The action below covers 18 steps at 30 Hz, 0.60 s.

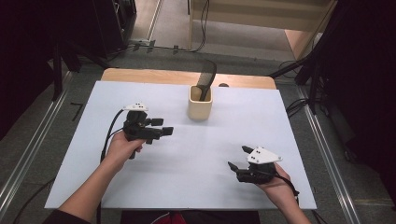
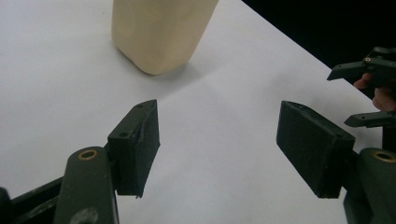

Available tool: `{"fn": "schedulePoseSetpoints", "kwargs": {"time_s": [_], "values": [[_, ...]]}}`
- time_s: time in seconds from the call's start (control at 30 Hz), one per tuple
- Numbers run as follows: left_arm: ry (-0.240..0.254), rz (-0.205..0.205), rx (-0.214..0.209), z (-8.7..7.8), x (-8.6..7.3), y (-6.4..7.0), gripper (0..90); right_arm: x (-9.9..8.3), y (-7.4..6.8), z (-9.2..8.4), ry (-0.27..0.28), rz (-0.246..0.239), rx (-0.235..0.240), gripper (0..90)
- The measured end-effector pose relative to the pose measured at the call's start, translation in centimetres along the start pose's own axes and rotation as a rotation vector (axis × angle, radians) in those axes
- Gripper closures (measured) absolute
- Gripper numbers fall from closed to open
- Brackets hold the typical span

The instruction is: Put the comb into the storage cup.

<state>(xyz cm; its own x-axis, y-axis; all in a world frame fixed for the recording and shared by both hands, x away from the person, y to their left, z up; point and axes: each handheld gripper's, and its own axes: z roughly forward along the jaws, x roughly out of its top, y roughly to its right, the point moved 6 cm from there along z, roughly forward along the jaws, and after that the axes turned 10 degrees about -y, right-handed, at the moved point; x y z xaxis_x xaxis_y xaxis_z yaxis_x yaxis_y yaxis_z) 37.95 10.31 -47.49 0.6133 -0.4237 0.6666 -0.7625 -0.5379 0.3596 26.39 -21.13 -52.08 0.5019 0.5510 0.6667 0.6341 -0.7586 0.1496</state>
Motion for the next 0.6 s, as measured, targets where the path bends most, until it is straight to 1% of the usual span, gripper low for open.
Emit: {"fn": "schedulePoseSetpoints", "kwargs": {"time_s": [0.07,0.13,0.2,0.23,0.33,0.37,0.4,0.5,0.6], "values": [[-0.004,0.006,0.004,-0.2,-0.3,0.1,31.1,0.0,0.0,0.0,-0.001,0.000,-0.001,23.0],[-0.006,0.002,0.001,-0.4,-0.7,0.4,31.1,0.0,0.1,0.0,-0.002,-0.001,-0.001,23.0],[-0.003,0.010,0.012,-0.7,-0.9,0.5,31.1,0.0,0.1,0.1,-0.001,-0.003,-0.002,23.0],[0.008,0.010,0.009,-0.7,-1.0,0.7,31.1,0.0,0.0,0.1,-0.001,0.000,-0.003,23.0],[0.012,0.027,0.002,-1.0,-1.5,1.1,31.1,0.0,0.1,0.1,-0.001,-0.002,-0.003,23.0],[0.015,0.027,-0.004,-1.1,-1.7,1.3,31.1,0.0,0.1,0.0,-0.004,0.006,-0.005,23.0],[0.008,0.023,-0.011,-1.1,-2.0,1.4,31.1,0.0,0.1,0.0,-0.004,0.007,-0.005,23.0],[-0.013,0.035,0.003,-1.3,-2.8,1.6,31.1,-0.1,0.1,0.1,-0.004,0.006,-0.005,23.0],[-0.018,0.036,-0.002,-1.6,-3.4,1.9,31.1,-0.1,0.1,0.1,-0.007,0.005,-0.005,23.0]]}}
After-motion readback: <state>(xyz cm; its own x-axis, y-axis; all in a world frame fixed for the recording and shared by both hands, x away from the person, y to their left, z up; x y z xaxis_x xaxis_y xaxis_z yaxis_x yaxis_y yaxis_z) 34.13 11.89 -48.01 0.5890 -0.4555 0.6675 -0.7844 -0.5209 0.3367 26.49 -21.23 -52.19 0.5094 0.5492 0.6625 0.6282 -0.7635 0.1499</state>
